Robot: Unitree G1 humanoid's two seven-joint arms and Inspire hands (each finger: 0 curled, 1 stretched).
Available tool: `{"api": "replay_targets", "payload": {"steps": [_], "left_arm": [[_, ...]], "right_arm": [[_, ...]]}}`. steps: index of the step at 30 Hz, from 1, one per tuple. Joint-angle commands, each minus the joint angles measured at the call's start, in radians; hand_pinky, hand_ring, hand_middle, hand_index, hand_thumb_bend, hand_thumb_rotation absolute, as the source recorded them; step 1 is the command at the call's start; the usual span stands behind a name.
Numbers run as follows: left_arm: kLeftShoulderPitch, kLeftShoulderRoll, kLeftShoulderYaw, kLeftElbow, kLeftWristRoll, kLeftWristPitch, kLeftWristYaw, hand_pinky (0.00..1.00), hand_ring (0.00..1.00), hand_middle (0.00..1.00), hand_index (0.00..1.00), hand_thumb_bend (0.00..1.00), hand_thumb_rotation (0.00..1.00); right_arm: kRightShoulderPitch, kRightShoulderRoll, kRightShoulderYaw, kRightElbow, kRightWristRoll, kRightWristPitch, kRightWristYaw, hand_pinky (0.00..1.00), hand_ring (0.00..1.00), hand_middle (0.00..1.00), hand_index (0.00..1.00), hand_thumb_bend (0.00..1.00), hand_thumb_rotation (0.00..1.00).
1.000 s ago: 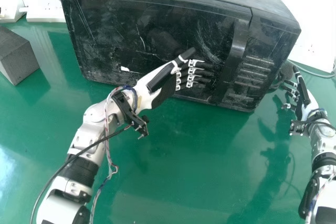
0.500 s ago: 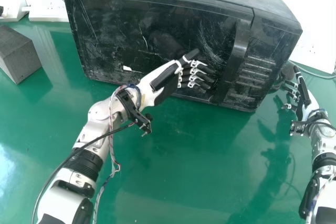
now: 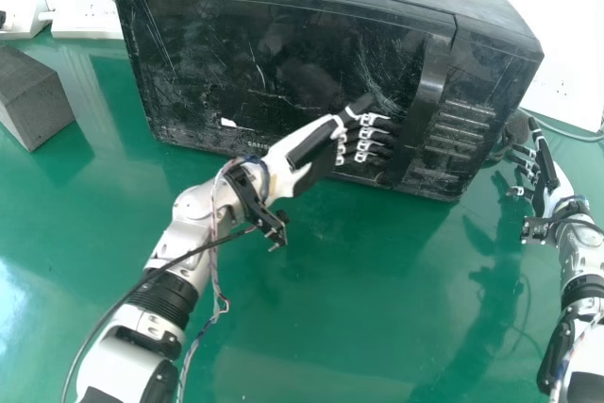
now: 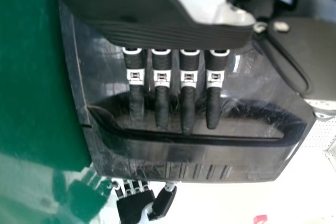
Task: Open the door of oven
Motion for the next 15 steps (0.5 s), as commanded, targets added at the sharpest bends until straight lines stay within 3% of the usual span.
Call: {"api": "replay_targets", "payload": {"steps": [1,15], "left_arm": [[-0.036,-0.039,-0.013,-0.008,-0.001,0.013,0.007,0.93,1.0,1.0,1.0,1.0,0.89],[0.009,-0.059,-0.025,-0.139,-0.022,0.08,-0.049,0.91,1.0,1.0,1.0,1.0,0.9]], "right_arm": [[0.06,0.048,0.014,0.038,-0.016,0.05,0.026,0.69,0.75,0.84,0.85,1.0,1.0],[0.058,0.048,0.022,0.038,-0.023,0.049,0.024,0.69,0.72,0.81,0.85,1.0,1.0]]}}
